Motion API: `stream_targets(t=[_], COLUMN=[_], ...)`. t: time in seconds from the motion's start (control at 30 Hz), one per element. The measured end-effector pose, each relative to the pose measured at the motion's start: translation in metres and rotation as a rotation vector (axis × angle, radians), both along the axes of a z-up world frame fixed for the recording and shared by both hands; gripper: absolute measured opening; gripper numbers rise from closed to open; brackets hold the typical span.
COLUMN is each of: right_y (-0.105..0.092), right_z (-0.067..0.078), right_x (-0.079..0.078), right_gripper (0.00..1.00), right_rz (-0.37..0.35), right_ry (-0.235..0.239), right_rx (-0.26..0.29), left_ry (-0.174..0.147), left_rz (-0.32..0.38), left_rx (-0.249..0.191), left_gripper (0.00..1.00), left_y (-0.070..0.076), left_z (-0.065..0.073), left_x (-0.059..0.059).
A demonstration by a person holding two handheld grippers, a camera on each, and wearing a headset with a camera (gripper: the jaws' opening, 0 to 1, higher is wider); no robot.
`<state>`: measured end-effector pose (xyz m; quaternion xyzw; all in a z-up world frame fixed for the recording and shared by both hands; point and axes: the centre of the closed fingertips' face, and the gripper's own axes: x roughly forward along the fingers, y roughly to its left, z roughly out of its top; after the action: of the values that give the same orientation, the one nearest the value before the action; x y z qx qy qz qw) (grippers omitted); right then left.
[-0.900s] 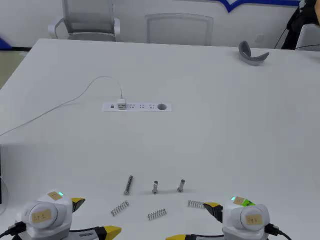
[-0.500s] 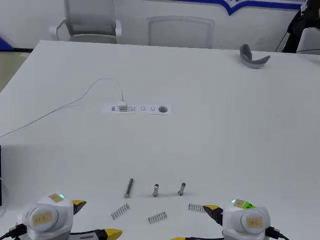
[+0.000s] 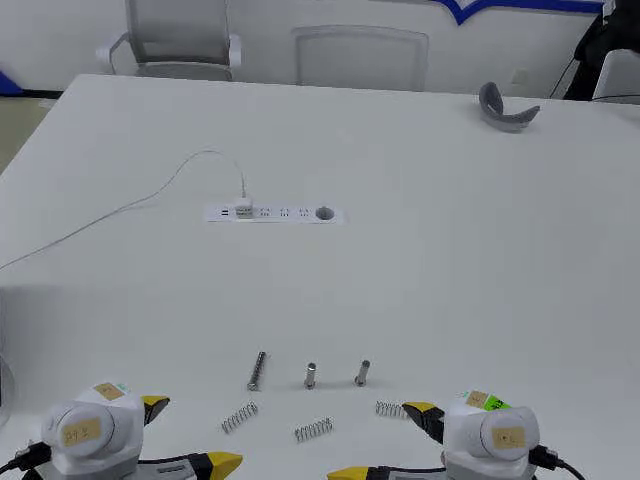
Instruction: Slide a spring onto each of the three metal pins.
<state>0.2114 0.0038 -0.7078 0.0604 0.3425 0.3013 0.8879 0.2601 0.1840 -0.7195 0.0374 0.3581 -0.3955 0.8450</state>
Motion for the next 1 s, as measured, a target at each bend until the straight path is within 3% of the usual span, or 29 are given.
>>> stream_targets(t=[0.27,0.77,1.0], right_y=[0.0,-0.003,-0.006], right_z=[-0.001,-0.003,-0.001], right_x=[-0.004,-0.007,-0.005], right_gripper=[0.93,0.92,0.92], right_rz=[0.005,-0.006,-0.017], right_ry=[0.003,0.02,0.017], right_rx=[-0.003,0.0,0.0], left_ry=[0.001,0.013,0.035], left_rz=[-0.017,-0.029,-0.046], left_rx=[0.01,0.009,0.016], left_gripper=[0.78,0.71,0.7], left_y=[-0.005,-0.019,-0.028], left_z=[-0.001,-0.007,-0.014], left_x=[0.012,0.047,0.054])
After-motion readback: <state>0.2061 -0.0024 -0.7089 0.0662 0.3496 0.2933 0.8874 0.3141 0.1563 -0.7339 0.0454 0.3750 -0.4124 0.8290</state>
